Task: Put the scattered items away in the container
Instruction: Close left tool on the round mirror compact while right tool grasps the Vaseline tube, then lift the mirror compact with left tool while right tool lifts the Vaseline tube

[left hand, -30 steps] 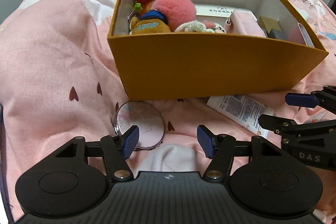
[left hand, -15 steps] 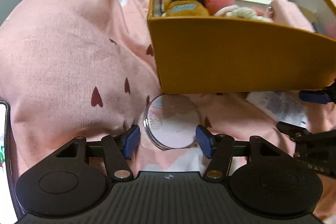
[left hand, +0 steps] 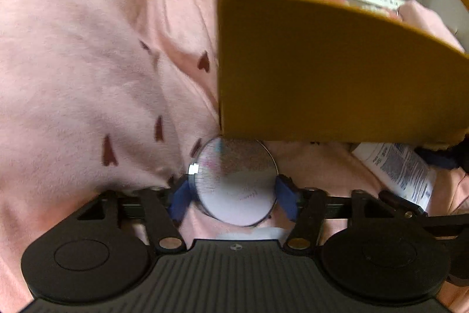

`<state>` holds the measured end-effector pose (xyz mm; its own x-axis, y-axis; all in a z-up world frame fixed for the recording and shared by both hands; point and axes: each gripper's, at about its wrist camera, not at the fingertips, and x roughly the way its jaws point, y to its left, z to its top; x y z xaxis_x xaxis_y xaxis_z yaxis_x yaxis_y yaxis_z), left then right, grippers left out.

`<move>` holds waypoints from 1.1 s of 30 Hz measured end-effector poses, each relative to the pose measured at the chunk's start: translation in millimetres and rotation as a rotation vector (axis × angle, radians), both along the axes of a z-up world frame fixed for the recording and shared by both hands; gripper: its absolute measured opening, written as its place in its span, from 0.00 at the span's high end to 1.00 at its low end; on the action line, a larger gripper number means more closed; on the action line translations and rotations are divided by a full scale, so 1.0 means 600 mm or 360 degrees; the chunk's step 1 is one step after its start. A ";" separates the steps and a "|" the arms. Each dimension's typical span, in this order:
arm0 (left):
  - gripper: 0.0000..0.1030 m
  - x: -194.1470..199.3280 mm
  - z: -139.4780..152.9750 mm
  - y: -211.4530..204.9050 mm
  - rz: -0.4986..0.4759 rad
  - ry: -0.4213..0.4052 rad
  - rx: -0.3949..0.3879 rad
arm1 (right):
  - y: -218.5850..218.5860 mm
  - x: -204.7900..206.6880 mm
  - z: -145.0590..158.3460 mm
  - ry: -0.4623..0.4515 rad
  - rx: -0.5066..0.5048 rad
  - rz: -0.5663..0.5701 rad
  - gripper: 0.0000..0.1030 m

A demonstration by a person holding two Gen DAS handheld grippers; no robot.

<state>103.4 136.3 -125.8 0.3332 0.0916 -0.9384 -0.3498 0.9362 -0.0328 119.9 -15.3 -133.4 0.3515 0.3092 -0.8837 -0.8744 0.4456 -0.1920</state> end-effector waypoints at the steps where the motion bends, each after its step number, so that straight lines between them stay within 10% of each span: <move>1: 0.48 -0.005 0.005 0.003 0.0004 -0.0016 -0.0013 | -0.001 -0.003 0.003 -0.0007 0.0001 0.0003 0.43; 14: 0.82 -0.057 0.057 -0.007 -0.0171 -0.0218 -0.0168 | -0.034 -0.031 0.040 0.0218 0.0059 -0.0005 0.45; 27: 0.85 -0.072 0.090 -0.075 -0.0541 -0.0307 -0.0084 | -0.082 -0.047 0.101 0.0518 0.0248 -0.0137 0.47; 33: 0.85 -0.068 0.082 -0.110 -0.0657 -0.0300 -0.0199 | -0.095 -0.049 0.121 0.0476 0.0295 -0.0175 0.74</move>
